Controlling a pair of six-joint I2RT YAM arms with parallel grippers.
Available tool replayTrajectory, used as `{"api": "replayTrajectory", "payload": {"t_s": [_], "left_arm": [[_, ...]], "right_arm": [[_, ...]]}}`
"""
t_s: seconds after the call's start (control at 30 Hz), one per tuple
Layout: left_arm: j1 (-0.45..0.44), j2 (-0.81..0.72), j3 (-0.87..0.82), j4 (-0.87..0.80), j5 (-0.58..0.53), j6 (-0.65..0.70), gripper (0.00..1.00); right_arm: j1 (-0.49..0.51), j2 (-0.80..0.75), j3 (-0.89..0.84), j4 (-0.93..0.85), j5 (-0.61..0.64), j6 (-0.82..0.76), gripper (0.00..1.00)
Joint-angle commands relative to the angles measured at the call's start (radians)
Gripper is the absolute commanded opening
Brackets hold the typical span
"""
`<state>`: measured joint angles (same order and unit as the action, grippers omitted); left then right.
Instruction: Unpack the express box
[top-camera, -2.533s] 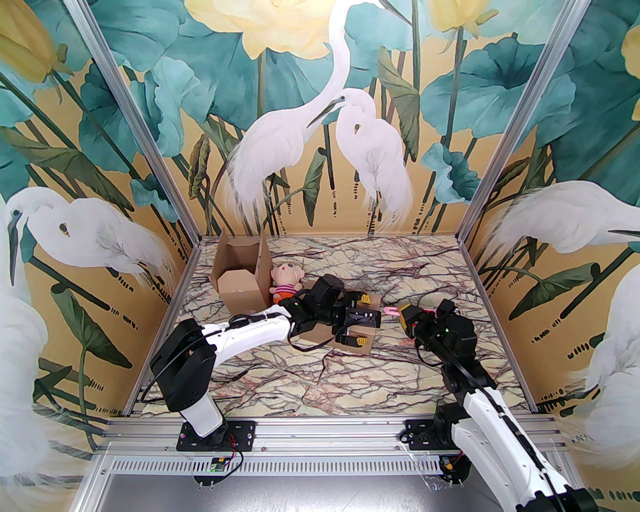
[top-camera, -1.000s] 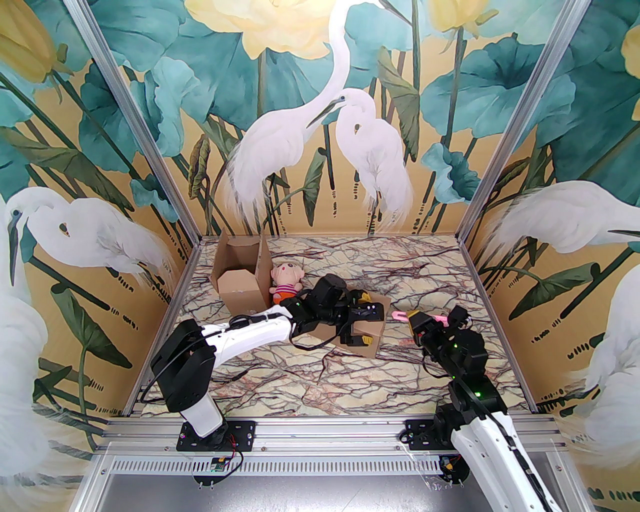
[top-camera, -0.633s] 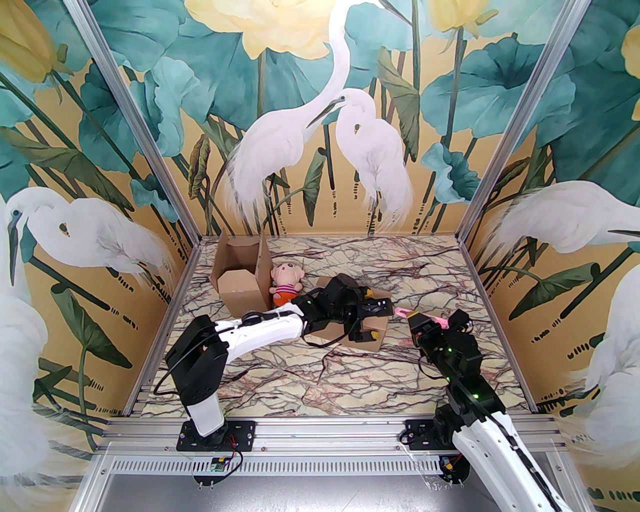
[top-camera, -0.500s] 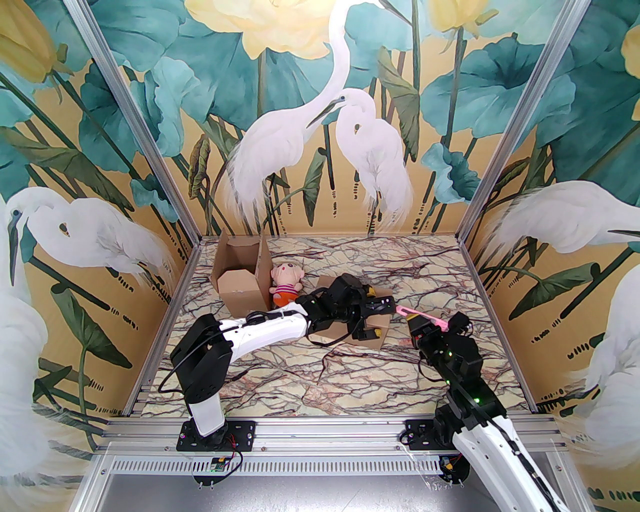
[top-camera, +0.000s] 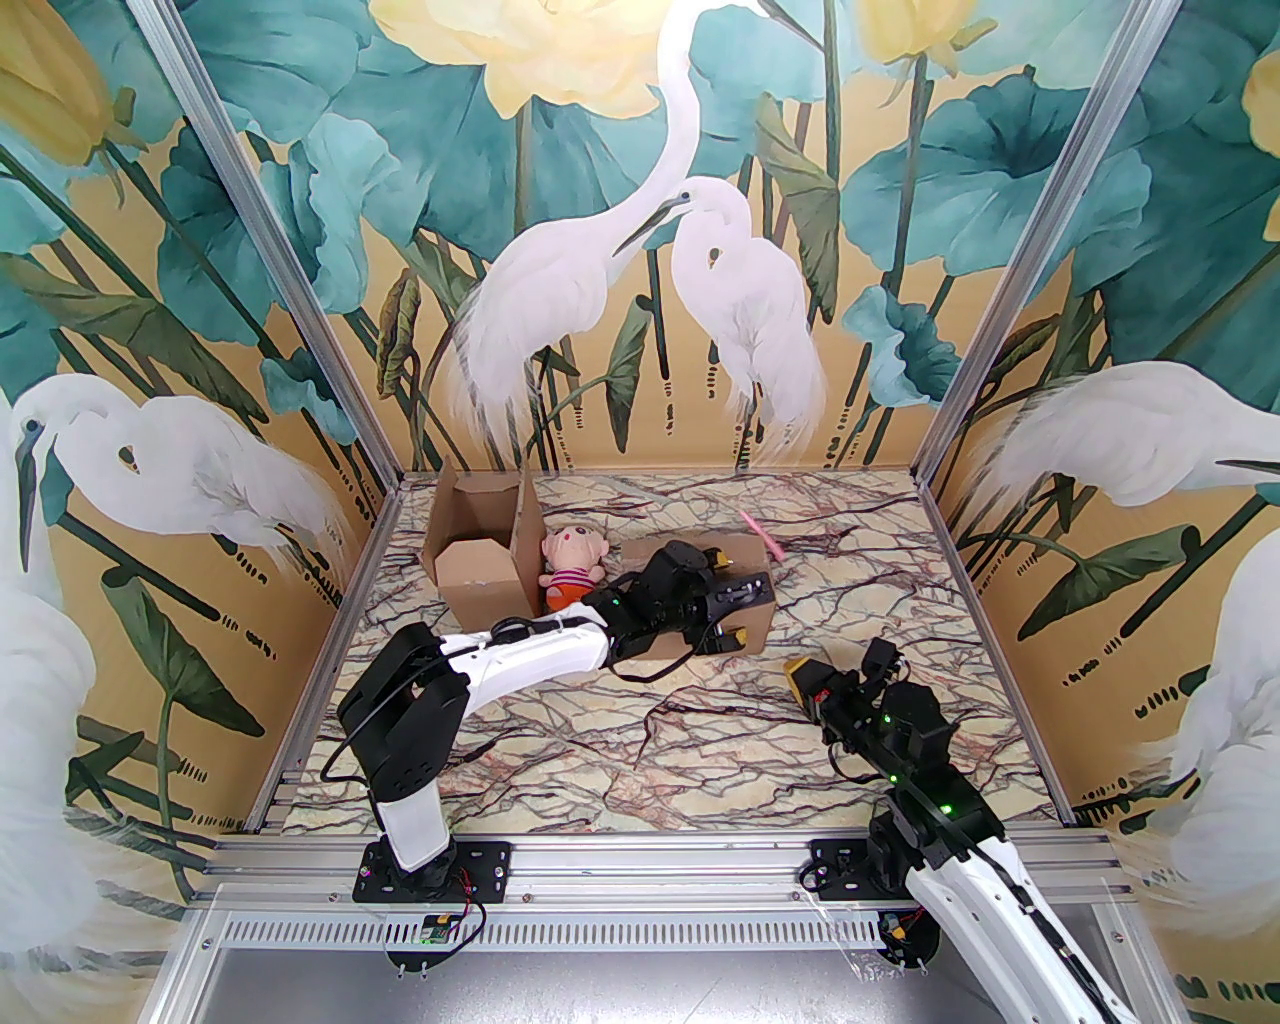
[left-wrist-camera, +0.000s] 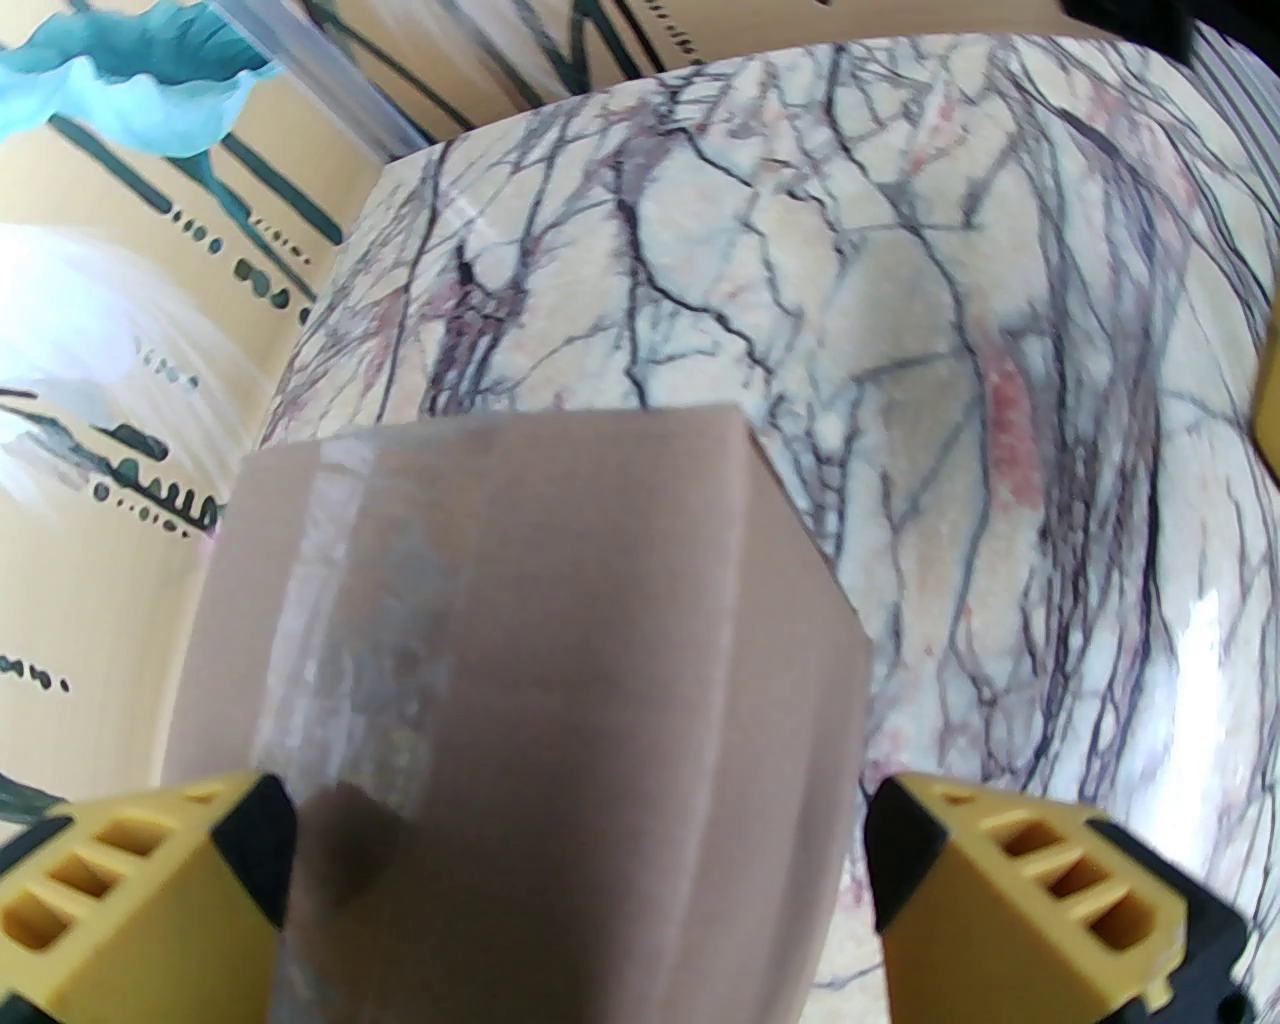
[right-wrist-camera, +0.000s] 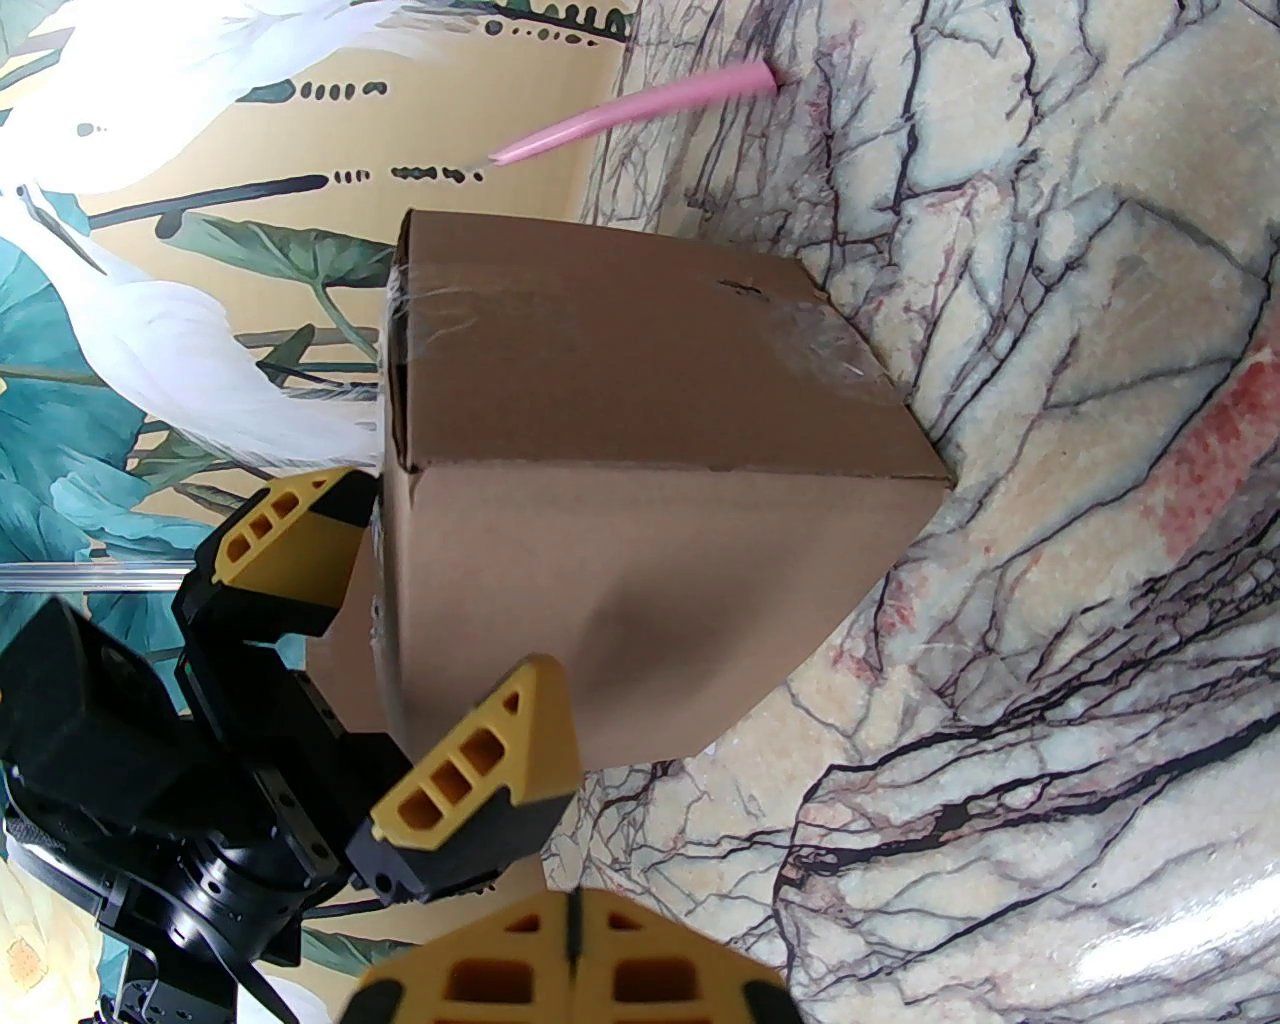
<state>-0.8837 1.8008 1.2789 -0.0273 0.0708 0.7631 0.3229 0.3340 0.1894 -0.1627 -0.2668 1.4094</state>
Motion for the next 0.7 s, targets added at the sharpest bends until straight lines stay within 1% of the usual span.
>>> {"api": "replayTrajectory", "payload": {"t_s": [0.0,0.07,0.13,0.2,0.27,0.37,0.43,0.5,0.57,0.6,0.67], "left_arm": [[0.008,-0.052,-0.026,-0.063,0.059,0.048,1.00],[0.019,-0.071,-0.043,-0.062,0.082,0.044,0.99],[0.025,-0.085,-0.057,-0.063,0.105,0.045,0.99],[0.030,-0.086,-0.058,-0.082,0.122,0.054,0.99],[0.035,-0.083,-0.048,-0.112,0.117,0.059,0.99],[0.057,-0.094,-0.044,-0.134,0.136,0.035,1.00],[0.077,-0.116,-0.044,-0.143,0.161,0.009,0.99],[0.084,-0.134,-0.044,-0.153,0.169,-0.002,0.99],[0.086,-0.148,-0.045,-0.167,0.166,-0.004,1.00],[0.088,-0.154,-0.051,-0.171,0.165,-0.004,1.00],[0.094,-0.172,-0.062,-0.171,0.162,-0.015,1.00]], "right_arm": [[-0.018,0.015,0.042,-0.039,0.054,-0.124,0.00],[-0.034,0.032,0.082,-0.072,0.097,-0.229,0.00],[-0.049,0.066,0.105,-0.088,0.142,-0.316,0.18],[-0.066,0.122,0.117,-0.052,0.180,-0.392,0.24],[-0.089,0.214,0.142,0.012,0.199,-0.456,0.39],[-0.122,0.412,0.200,0.114,0.179,-0.555,0.56],[-0.146,0.565,0.253,0.186,0.127,-0.600,0.61],[-0.164,0.681,0.305,0.252,0.079,-0.608,0.65],[-0.176,0.798,0.352,0.354,-0.006,-0.613,0.68],[-0.175,0.849,0.368,0.408,-0.055,-0.607,0.68],[-0.175,0.949,0.401,0.523,-0.182,-0.589,0.64]]}}
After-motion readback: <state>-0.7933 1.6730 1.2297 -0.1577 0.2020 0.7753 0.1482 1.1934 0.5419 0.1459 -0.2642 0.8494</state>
